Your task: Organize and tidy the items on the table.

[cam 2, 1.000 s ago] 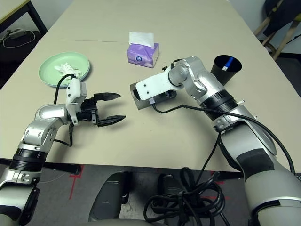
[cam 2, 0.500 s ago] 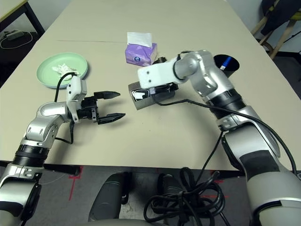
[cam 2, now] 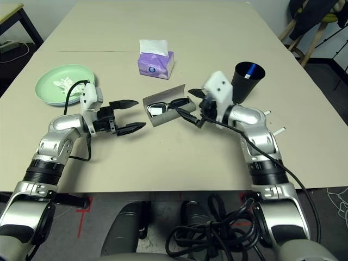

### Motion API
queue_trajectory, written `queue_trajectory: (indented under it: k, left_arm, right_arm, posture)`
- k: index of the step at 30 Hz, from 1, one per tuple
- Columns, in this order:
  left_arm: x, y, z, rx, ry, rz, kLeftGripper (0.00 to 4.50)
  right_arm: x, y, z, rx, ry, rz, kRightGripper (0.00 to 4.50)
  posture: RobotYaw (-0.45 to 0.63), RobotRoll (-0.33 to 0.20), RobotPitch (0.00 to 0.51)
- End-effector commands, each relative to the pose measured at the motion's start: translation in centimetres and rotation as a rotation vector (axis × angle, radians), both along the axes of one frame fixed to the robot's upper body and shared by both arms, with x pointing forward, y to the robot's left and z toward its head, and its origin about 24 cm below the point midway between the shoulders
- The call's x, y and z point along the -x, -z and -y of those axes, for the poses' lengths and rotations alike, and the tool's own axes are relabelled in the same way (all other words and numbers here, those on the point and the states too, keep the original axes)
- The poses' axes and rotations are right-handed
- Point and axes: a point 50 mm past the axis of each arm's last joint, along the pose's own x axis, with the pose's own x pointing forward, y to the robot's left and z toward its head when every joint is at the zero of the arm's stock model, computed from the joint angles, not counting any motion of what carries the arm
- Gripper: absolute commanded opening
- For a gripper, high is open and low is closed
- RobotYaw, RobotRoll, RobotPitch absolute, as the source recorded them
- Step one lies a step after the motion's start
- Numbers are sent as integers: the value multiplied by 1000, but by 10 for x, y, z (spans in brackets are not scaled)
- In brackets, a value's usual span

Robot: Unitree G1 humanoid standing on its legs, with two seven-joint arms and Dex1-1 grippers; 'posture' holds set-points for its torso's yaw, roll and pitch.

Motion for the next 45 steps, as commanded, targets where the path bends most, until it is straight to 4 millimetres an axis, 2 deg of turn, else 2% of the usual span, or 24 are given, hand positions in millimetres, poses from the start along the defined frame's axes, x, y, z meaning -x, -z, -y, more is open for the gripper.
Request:
queue_trajectory:
  k: [1,5,9,23,26,30,36,41,45]
  left_arm:
    - [-2,-2,-5,13,-41,15,4500]
    - [0,-1,-12,47,-74,22,4500]
    - [0,1,-17,55,-84,29,4500]
    - [-18,9,-22,93,-127,37,4478]
    - [-25,16,-28,41,-184,8,3836]
    - [-36,19,-32,22,-292,-25,2319]
    - [-52,14,-24,57,-430,-32,18]
    - [-62,7,-12,83,-493,-17,18]
    - [-66,2,13,103,-424,-17,18]
  right_arm:
    - [6,18,20,-68,39,-3,4472]
    - [14,34,39,-89,93,24,4472]
    - [21,39,49,-89,101,43,4472]
    - [30,21,54,-108,47,115,4494]
    - [31,15,51,-117,40,134,4500]
    - [32,14,50,-119,35,132,4500]
    - [38,27,49,-105,23,93,4500]
    - [40,34,44,-124,23,71,4500]
    - [40,44,44,-143,41,39,4500]
  posture:
    - [109,0,99]
    - [123,0,103]
    - [127,0,105]
    - [117,0,98]
    - [117,0,97]
    - [104,0,97]
    - [99,0,100]
    - [99,0,101]
    - [100,0,100]
